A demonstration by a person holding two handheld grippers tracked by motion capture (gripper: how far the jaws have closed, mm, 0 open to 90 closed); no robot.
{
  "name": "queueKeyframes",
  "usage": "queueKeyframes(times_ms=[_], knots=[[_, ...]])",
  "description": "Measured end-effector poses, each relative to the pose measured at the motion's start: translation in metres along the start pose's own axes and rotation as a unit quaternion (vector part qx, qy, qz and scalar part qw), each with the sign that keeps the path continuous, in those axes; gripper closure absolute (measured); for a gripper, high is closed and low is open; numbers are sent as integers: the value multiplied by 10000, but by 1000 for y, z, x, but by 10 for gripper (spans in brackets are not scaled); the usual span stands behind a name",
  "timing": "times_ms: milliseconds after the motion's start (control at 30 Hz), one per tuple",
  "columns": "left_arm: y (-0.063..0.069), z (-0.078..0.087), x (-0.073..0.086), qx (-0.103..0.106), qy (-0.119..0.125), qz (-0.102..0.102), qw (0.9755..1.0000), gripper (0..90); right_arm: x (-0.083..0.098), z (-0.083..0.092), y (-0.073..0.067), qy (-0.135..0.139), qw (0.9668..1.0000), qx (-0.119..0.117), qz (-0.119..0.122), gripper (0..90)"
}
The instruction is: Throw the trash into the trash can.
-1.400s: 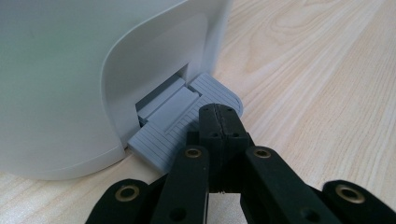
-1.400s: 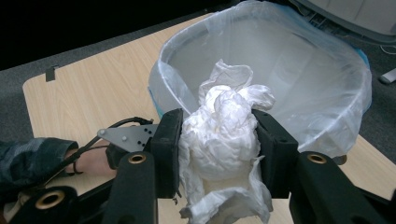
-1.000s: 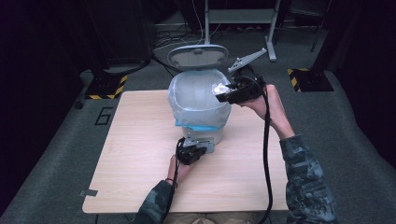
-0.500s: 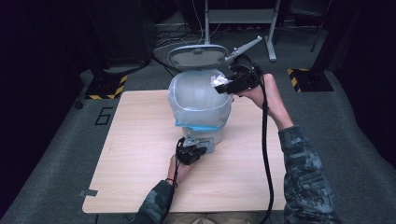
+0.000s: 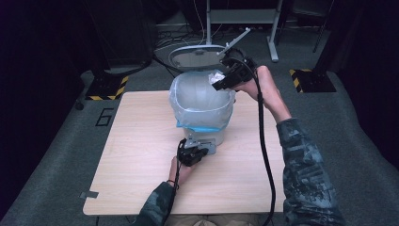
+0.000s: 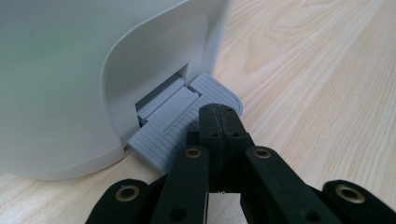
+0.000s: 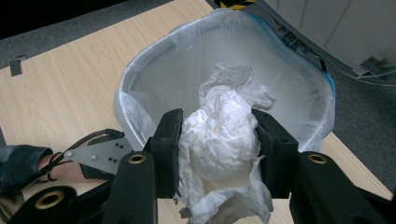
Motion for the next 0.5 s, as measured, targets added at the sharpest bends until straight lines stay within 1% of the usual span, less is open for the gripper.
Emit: queueKeyframes(times_ms=[100, 200, 233, 267, 367, 467, 500], knots=[[0, 0, 0, -1, 2, 0, 10000, 898, -2, -6, 0, -50, 10000, 41, -8, 568], [0, 0, 0, 0, 2, 3, 10000, 899, -4, -13, 0, -158, 9998, 90, -19, 569], [0, 0, 0, 5, -3, 2, 10000, 899, -4, -15, 0, -217, 9997, 76, -15, 569], [0, 0, 0, 6, -4, 2, 10000, 898, -5, -17, 0, -221, 9997, 81, 24, 569], [0, 0, 0, 7, -6, 2, 10000, 899, -7, -23, -2, -275, 9996, 99, 9, 571], [0, 0, 0, 14, 14, 10, 10000, 899, -9, -29, -3, -357, 9993, 103, 69, 572], [0, 0, 0, 8, -5, 5, 10000, 898, -10, -30, -4, -381, 9992, 99, 39, 572]])
Point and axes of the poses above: each handheld gripper's, and its own axes: z roughly backward along the jaws, x roughly out of its underside, y roughly to its right, the point moved 9 cm from there along -z, roughly forward along the jaws, and after that the axes turned 2 degrees about z, right-handed, at the moved point
